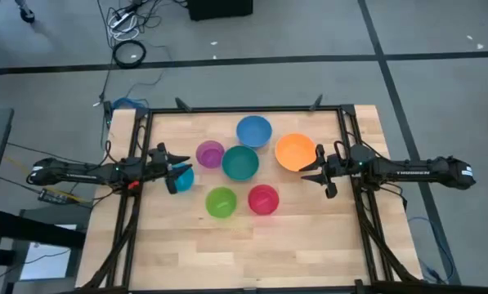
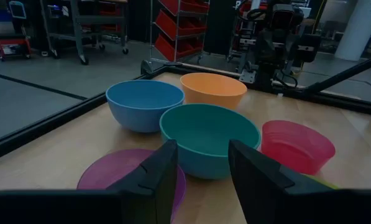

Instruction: Nest bowls inside each other

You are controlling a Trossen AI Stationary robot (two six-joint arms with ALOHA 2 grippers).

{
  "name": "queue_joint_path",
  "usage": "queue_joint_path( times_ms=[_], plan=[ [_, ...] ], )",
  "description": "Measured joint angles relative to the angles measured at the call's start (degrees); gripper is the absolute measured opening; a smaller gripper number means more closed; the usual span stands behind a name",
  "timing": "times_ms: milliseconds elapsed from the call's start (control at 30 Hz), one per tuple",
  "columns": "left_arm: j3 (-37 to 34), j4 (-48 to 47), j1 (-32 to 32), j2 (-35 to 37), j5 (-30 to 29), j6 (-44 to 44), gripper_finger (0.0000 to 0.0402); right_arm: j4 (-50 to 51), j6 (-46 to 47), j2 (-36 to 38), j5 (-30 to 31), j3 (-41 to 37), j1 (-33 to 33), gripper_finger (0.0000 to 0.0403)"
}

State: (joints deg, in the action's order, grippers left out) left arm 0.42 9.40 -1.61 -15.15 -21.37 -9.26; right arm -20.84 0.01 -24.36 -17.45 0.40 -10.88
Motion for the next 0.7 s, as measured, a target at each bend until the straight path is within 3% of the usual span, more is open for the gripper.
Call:
queue_joint_path(
  times_ms=[500,700],
  plan=[
    [-0.01,0.08,0.00,-0.01,0.00,0.19,0.0152,0.00,0.02,-0.02,0.02,0.00,-0.02,0.0112],
    [-0.01,2.12,0.09,-0.01,-0.22,7.34,0.0152,-1.40,-1.36,-0.02,0.02,0.00,0.00,0.0112]
  ],
)
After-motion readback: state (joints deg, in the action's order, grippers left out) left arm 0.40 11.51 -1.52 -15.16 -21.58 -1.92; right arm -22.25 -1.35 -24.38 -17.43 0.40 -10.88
